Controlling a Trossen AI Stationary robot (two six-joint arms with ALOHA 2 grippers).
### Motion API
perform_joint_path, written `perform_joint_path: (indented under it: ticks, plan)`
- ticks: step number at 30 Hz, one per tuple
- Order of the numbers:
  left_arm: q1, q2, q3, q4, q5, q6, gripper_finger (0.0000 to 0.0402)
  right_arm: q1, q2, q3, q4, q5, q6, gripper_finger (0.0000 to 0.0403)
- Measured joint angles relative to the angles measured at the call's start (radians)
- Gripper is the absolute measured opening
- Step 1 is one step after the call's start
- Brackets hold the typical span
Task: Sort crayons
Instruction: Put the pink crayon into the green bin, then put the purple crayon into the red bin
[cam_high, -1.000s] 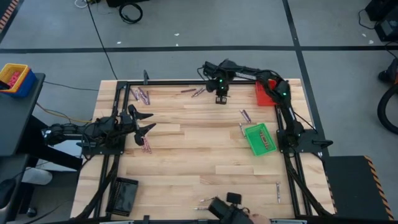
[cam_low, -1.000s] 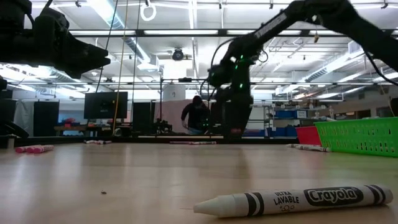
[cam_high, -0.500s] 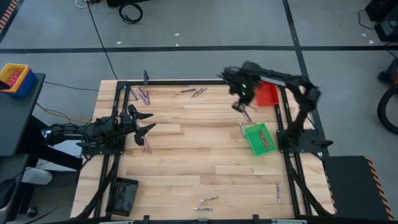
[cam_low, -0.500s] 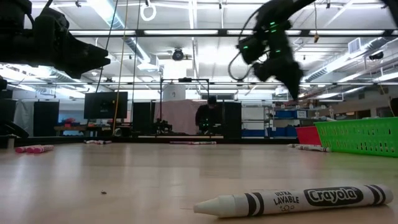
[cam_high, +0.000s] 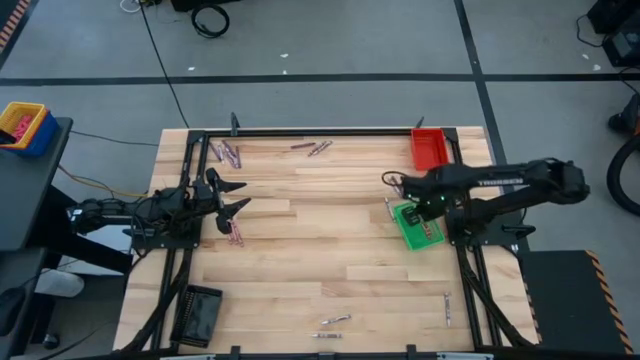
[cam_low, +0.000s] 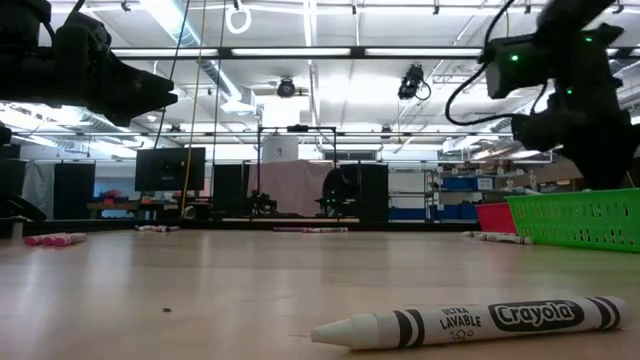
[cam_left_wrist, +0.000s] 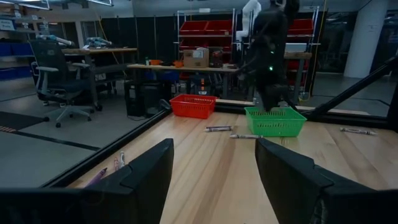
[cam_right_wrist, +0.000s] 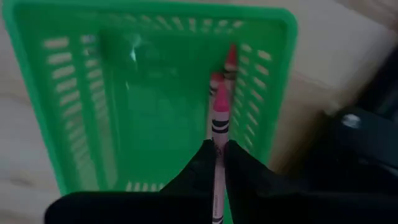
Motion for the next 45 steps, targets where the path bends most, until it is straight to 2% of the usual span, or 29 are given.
perform_joint_path:
  ticks: [3,6,10,14,17,20,23,25,27,35,41,45]
  plan:
    - [0.0,0.0,0.0,0.0,0.0,0.0,0.024,0.025,-0.013,-0.038,0.129,0.01,0.043,0.0028]
    - [0.0,0.0,0.0,0.0,0.0,0.0,0.024,0.04,0.005,-0.051,0.197,0.069,0.067,0.0034]
    - [0.0,0.0,0.0,0.0,0.0,0.0,0.024,0.05,0.05,-0.052,0.196,0.092,0.058,0.0059]
    - [0.0,0.0,0.0,0.0,0.0,0.0,0.024,0.049,0.075,-0.038,0.18,0.026,0.033,0.0097]
    - [0.0,0.0,0.0,0.0,0.0,0.0,0.024,0.04,0.068,0.032,0.118,0.001,0.017,0.0119]
    - [0.0,0.0,0.0,0.0,0.0,0.0,0.024,0.03,0.059,0.148,0.047,0.085,-0.009,0.0126]
    - [0.0,0.0,0.0,0.0,0.0,0.0,0.024,0.017,0.06,0.256,0.038,0.253,-0.051,0.0126]
    - [0.0,0.0,0.0,0.0,0.0,0.0,0.024,-0.003,0.075,0.291,0.061,0.344,-0.105,0.0125]
    - [0.0,0.0,0.0,0.0,0.0,0.0,0.024,-0.044,0.103,0.295,0.074,0.372,-0.177,0.0125]
    - [0.0,0.0,0.0,0.0,0.0,0.0,0.024,-0.247,0.308,0.24,0.121,0.357,-0.374,0.0128]
    - [0.0,0.0,0.0,0.0,0.0,0.0,0.024,-0.29,0.436,0.238,0.254,0.266,-0.502,0.0128]
    - [0.0,0.0,0.0,0.0,0.0,0.0,0.024,-0.308,0.491,0.238,0.265,0.271,-0.539,0.0128]
